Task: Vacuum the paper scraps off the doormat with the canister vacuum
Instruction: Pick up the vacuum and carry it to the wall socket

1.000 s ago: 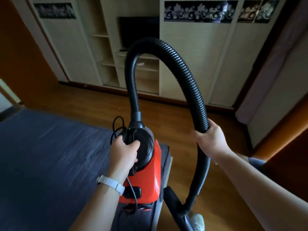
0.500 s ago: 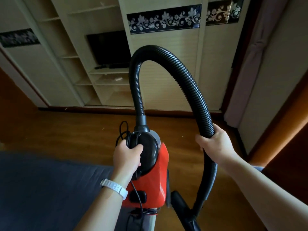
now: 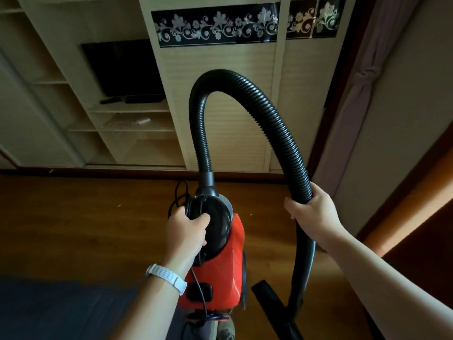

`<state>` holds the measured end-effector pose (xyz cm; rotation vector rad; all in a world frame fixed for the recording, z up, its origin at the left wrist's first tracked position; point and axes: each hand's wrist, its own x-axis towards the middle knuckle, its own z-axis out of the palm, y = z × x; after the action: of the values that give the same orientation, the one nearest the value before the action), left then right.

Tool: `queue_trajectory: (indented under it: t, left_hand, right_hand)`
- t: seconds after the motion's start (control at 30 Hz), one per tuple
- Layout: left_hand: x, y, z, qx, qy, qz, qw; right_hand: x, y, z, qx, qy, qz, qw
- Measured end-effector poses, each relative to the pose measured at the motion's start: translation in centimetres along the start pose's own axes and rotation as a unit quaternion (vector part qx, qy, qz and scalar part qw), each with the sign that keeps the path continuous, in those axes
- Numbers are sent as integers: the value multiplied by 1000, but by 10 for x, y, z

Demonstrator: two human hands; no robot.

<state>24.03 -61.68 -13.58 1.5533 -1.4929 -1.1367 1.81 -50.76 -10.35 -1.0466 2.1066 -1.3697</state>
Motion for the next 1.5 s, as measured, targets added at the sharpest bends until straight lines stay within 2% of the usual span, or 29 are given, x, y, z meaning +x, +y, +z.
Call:
queue_trajectory:
  t: [0.23, 0.57, 0.77, 1.07, 1.3, 1.5]
  left_hand:
    - [140, 18, 17, -6, -41, 12, 999]
    - [272, 52, 15, 8, 4, 28, 1000]
    - [340, 56, 40, 26, 43, -10, 999]
    - [434, 85, 72, -5, 134, -84, 987]
    - [473, 97, 46, -18, 213, -105, 971]
    - [523, 65, 0, -19, 272, -131, 953]
  right_hand:
    - [120, -24, 64, -6, 26, 22, 999]
    - [252, -58, 126, -10, 6, -13, 1000]
    - [348, -50, 163, 17, -62, -18, 998]
    - [499, -54, 230, 51, -226, -24, 973]
    - [552, -87, 298, 46, -295, -73, 952]
    - [577, -120, 384, 30, -332, -113, 936]
